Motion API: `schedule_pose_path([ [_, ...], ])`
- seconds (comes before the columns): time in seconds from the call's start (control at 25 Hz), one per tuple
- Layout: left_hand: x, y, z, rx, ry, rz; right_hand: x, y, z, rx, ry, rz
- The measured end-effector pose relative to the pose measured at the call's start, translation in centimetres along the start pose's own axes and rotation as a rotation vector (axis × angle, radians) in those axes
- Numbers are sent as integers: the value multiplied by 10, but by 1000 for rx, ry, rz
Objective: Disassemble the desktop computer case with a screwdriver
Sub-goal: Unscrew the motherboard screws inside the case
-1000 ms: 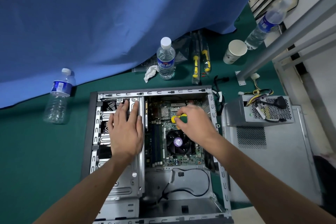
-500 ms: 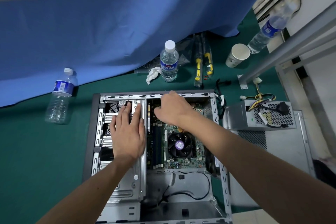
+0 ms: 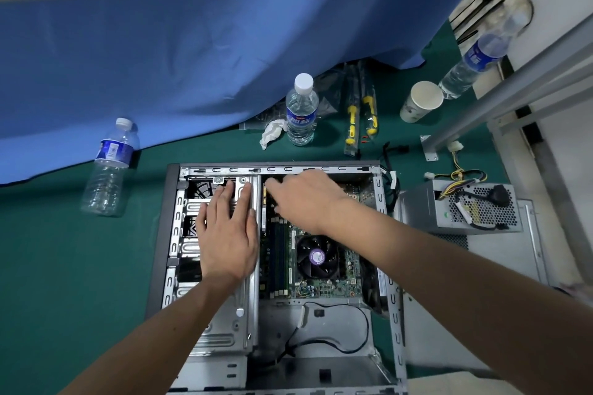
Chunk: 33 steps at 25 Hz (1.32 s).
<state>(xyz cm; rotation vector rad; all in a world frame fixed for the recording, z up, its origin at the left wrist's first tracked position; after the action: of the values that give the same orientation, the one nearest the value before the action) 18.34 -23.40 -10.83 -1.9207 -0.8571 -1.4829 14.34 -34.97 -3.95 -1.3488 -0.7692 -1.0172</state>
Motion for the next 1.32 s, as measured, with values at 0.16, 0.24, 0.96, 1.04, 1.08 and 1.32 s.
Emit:
schedule_pose_path([
  [0.16,2,0,0,-7,-8,-19,2,-5,8,148,68,54],
  [0.24,2,0,-1,-14,-2,-26,-3,-4,-3,-55,93,74],
  [0.96,0,0,1,-3,2,3,-13,-15,-23,-17,123,93],
  [1.04,0,0,1,-1,-10,-4,-21,-14,-27,-154,206,104],
  [1.08,1,0,2,0,-16,-5,-22,-14,-27,-180,210,88],
  [1.32,1,-1,0,-7,-19,-4,-17,-17,-29,-138,397,34],
])
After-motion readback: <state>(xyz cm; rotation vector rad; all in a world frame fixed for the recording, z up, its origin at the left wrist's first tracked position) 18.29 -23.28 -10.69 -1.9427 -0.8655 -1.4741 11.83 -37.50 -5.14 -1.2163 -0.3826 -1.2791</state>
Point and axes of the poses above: each hand's wrist, its own y-axis towards the middle knuckle, its own x-axis out of the back of the hand, z = x × y, the point moved 9 cm from there along y, towards the middle knuckle, and after that the axes turned 1 degree about z, right-handed, at the moved point
